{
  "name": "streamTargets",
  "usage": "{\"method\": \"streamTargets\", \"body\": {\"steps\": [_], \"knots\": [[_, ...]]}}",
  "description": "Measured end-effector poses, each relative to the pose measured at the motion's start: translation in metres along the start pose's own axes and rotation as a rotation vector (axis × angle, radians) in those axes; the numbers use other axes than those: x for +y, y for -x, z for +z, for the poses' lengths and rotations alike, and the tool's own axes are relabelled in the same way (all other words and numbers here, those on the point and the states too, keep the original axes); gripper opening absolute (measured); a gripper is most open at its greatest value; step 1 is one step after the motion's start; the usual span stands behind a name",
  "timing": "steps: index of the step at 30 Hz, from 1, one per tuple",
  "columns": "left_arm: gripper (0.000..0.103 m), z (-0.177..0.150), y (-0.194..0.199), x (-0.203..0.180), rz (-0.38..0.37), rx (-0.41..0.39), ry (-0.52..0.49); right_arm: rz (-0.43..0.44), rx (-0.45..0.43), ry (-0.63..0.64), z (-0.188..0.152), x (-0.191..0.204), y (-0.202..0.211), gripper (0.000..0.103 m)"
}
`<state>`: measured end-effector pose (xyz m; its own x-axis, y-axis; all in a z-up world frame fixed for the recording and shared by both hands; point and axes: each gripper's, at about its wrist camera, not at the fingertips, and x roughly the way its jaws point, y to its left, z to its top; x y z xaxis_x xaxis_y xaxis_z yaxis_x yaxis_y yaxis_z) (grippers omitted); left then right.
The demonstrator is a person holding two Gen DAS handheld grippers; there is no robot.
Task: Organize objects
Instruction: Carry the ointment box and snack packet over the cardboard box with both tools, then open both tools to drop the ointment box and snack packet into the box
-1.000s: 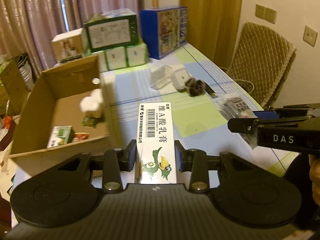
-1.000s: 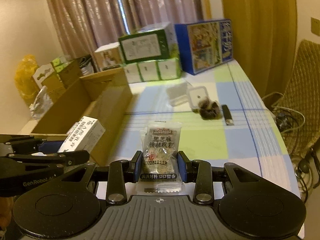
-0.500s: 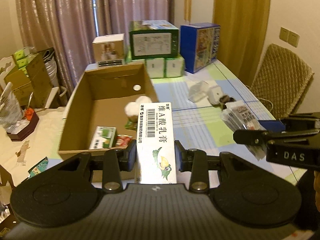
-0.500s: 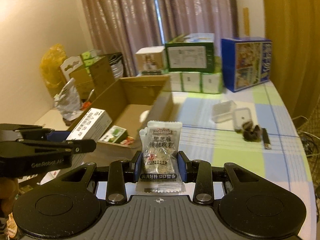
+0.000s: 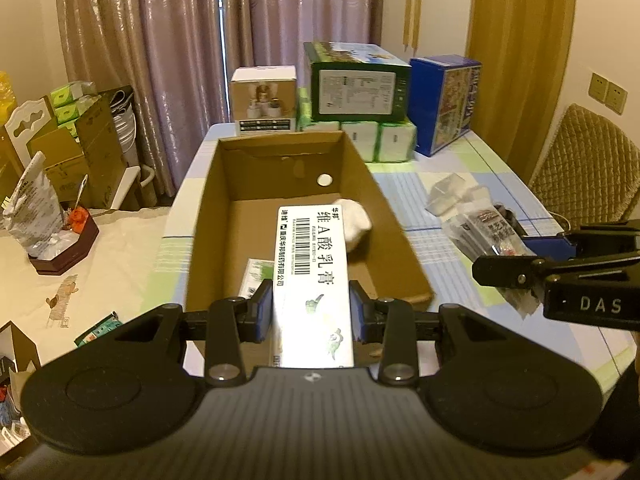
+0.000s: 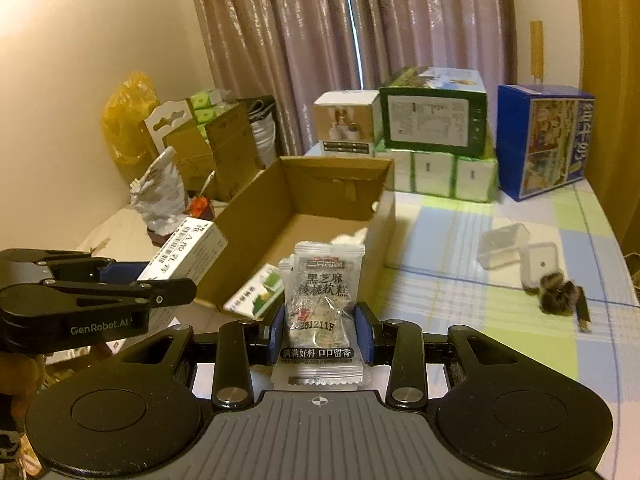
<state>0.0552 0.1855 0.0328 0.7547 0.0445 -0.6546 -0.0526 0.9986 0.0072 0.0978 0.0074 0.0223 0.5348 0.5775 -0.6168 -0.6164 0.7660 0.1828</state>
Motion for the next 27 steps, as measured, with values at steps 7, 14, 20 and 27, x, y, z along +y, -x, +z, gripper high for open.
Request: {"method": "streamTargets", "body": {"steps": [7, 14, 20, 27], "knots": [[0.033, 0.023, -0.028, 0.031, 0.004, 0.007, 0.008, 0.020, 0.001, -0.031, 0.029, 0.004, -0.039, 0.034], [0.033, 0.039, -0.067, 0.049, -0.006, 0.041, 0.006, 0.017, 0.022, -0.088, 0.045, -0.006, -0.076, 0.034], [0.033, 0.041, -0.095, 0.052, -0.017, 0.060, -0.008, 0.012, 0.043, -0.104, 0.045, -0.012, -0.098, 0.034], [0.047, 0.041, -0.122, 0.055, 0.013, 0.059, -0.009, 0.012, 0.055, -0.118, 0.043, -0.019, -0.113, 0.034]]}}
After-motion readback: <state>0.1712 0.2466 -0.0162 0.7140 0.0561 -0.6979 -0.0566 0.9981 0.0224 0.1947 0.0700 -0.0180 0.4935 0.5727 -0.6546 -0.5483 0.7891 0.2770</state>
